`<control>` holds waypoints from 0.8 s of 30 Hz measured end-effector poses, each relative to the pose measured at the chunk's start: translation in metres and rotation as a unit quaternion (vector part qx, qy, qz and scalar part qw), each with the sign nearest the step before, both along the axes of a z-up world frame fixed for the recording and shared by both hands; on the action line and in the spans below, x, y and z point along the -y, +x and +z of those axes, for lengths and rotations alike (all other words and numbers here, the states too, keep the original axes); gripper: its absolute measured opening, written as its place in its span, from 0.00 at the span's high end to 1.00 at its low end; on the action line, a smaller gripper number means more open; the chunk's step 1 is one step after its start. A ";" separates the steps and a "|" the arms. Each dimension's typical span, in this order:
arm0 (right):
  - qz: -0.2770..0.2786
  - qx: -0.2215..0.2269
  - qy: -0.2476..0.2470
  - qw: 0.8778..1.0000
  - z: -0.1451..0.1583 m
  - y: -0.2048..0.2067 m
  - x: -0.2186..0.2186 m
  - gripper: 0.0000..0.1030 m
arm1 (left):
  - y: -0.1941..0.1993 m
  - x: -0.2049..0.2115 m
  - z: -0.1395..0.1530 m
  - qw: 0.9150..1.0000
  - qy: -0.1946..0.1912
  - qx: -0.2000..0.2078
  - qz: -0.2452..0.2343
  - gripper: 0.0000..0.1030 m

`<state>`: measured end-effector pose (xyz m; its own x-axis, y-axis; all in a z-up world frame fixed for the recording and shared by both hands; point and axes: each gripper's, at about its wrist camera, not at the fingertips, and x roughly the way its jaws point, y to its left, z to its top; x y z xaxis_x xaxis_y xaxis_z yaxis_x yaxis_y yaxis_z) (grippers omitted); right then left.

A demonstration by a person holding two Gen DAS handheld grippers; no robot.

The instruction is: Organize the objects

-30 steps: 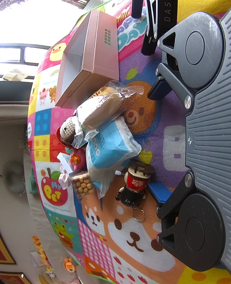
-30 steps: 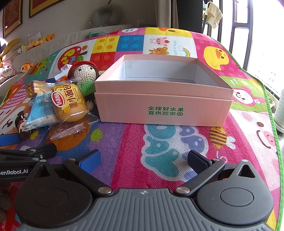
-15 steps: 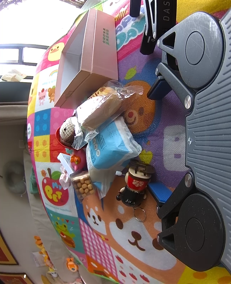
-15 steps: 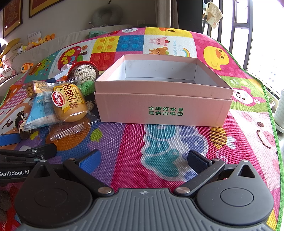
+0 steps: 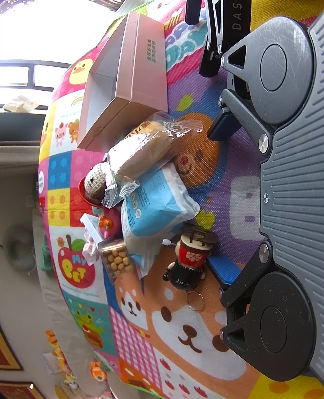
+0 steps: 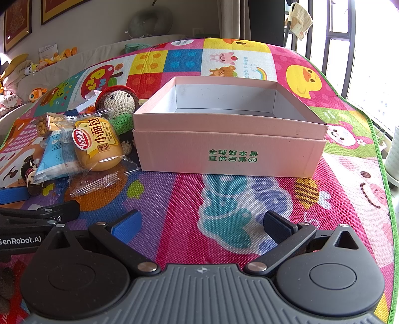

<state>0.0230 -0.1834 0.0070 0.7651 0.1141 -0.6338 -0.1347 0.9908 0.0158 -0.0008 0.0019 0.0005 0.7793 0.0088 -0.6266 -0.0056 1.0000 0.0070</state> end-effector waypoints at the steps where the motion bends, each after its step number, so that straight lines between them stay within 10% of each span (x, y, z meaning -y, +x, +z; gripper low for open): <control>1: 0.000 0.000 -0.001 1.000 0.000 0.000 0.000 0.00 | 0.000 -0.001 0.000 1.000 0.000 0.000 0.000 0.02; 12: 0.000 0.000 0.001 1.000 -0.001 0.000 0.000 0.00 | -0.030 -0.025 0.018 0.998 -0.032 0.040 0.019 0.03; 17: 0.000 0.000 0.001 1.000 0.000 0.001 0.000 0.00 | -0.015 -0.072 0.042 0.990 -0.113 0.042 0.078 0.03; 20: 0.002 -0.001 0.000 1.000 0.001 0.002 -0.001 0.00 | 0.006 -0.084 0.038 0.985 -0.147 0.001 0.094 0.21; 22: 0.013 -0.004 0.000 1.000 0.001 0.003 0.000 0.00 | 0.011 -0.085 0.039 0.981 -0.162 0.000 0.109 0.52; 24: 0.025 -0.007 0.003 1.000 0.003 0.004 0.005 0.00 | 0.009 -0.073 0.046 0.983 -0.161 0.022 0.085 0.52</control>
<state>0.0266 -0.1881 0.0102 0.7490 0.1556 -0.6440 -0.1832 0.9828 0.0244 0.0082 0.0747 0.0467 0.8103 -0.0528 -0.5837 -0.1651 0.9351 -0.3137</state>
